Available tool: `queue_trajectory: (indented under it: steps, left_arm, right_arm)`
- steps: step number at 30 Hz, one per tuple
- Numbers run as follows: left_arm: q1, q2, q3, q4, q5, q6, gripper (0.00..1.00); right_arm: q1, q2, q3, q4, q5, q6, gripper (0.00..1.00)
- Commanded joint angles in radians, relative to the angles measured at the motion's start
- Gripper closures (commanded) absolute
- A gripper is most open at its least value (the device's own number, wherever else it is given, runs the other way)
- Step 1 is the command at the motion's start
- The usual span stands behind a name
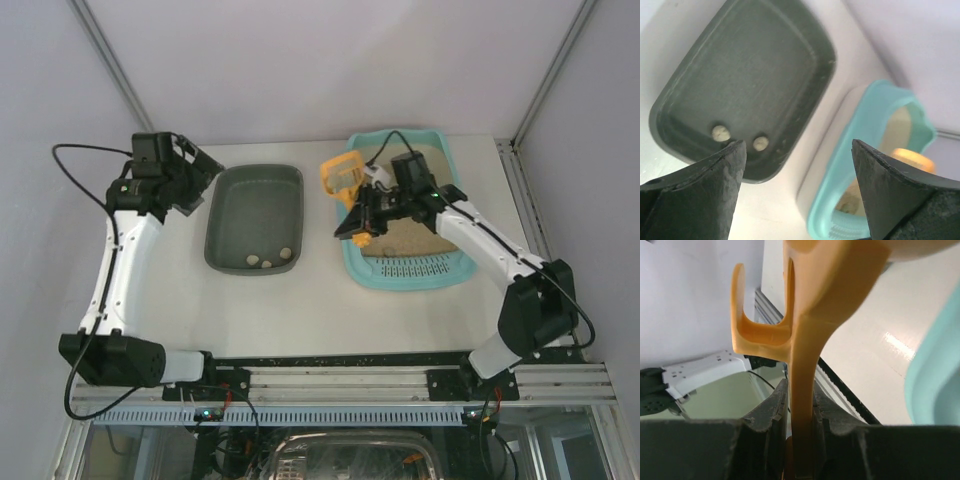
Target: Clean the litter box
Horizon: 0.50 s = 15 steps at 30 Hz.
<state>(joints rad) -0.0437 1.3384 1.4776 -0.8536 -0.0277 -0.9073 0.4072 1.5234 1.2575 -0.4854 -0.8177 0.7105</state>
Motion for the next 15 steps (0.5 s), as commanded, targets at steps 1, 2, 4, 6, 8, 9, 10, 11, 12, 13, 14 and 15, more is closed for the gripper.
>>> queue_trajectory:
  steps: [1, 2, 4, 6, 8, 9, 10, 11, 12, 13, 14, 15]
  left_arm:
    - [-0.007, -0.081, 0.154, -0.048, -0.044, -0.061, 0.10]
    - [-0.011, -0.083, 0.154, -0.041, -0.045, -0.070, 0.10]
    - [-0.029, -0.076, 0.152, -0.032, -0.076, -0.059, 0.10]
    - [-0.033, -0.060, 0.150, -0.020, -0.088, -0.055, 0.10]
    - [-0.034, -0.035, 0.172, 0.001, -0.080, -0.054, 0.10]
    - [-0.034, -0.014, 0.200, 0.002, -0.074, -0.054, 0.10]
    - [-0.035, 0.010, 0.236, 0.002, -0.068, -0.053, 0.11]
    - [-0.036, 0.037, 0.276, -0.001, -0.059, -0.051, 0.11]
    - [-0.034, 0.073, 0.319, -0.017, -0.057, -0.052, 0.12]
    - [-0.034, 0.098, 0.360, -0.030, -0.057, -0.058, 0.12]
    - [-0.033, 0.121, 0.392, -0.037, -0.051, -0.064, 0.12]
    - [-0.031, 0.142, 0.426, -0.045, -0.046, -0.067, 0.13]
  right_arm:
    - [0.110, 0.126, 0.171, -0.153, 0.101, -0.139, 1.00]
    - [0.137, 0.165, 0.227, -0.199, 0.134, -0.173, 1.00]
    - [0.189, 0.255, 0.340, -0.283, 0.214, -0.245, 1.00]
    - [0.236, 0.357, 0.485, -0.394, 0.308, -0.304, 1.00]
    - [0.281, 0.458, 0.638, -0.498, 0.419, -0.358, 1.00]
    - [0.300, 0.507, 0.704, -0.544, 0.465, -0.380, 1.00]
    - [0.319, 0.566, 0.767, -0.581, 0.510, -0.397, 1.00]
    - [0.336, 0.602, 0.812, -0.615, 0.553, -0.409, 1.00]
    - [0.350, 0.626, 0.838, -0.626, 0.589, -0.413, 1.00]
    - [0.362, 0.646, 0.853, -0.630, 0.619, -0.416, 1.00]
    - [0.375, 0.666, 0.866, -0.640, 0.653, -0.418, 1.00]
    - [0.389, 0.681, 0.878, -0.652, 0.695, -0.421, 1.00]
